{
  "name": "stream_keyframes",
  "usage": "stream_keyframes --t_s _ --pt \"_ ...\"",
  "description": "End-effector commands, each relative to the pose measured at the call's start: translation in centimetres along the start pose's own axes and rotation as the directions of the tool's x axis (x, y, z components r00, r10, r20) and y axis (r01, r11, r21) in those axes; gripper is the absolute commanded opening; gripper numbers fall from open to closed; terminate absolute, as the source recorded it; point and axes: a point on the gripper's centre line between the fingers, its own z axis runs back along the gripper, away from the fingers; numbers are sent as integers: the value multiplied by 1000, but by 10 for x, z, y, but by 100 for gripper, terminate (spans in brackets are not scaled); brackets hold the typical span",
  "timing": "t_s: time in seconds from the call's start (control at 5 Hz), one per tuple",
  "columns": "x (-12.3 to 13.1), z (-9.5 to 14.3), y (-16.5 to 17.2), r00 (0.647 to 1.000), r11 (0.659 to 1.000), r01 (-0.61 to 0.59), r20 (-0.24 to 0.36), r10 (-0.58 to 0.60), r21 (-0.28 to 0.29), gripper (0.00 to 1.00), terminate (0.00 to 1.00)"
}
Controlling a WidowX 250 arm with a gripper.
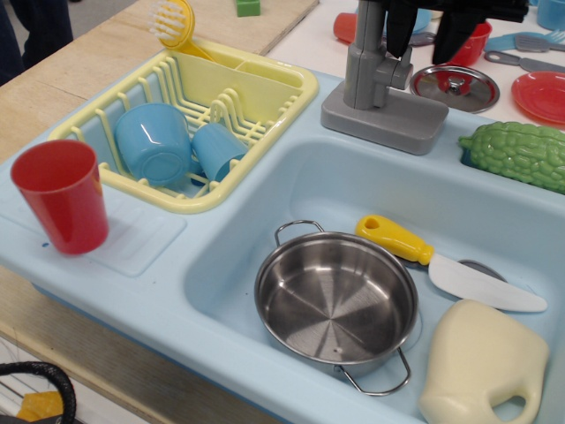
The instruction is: Turn lever vertical to front
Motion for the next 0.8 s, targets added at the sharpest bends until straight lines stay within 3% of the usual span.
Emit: stream_keyframes --t_s 0.0,0.6 --pt "-3 5 1 998 998 -52 29 53 -46 0 0" --pt "-51 9 13 980 979 -195 18 196 -57 0 0"
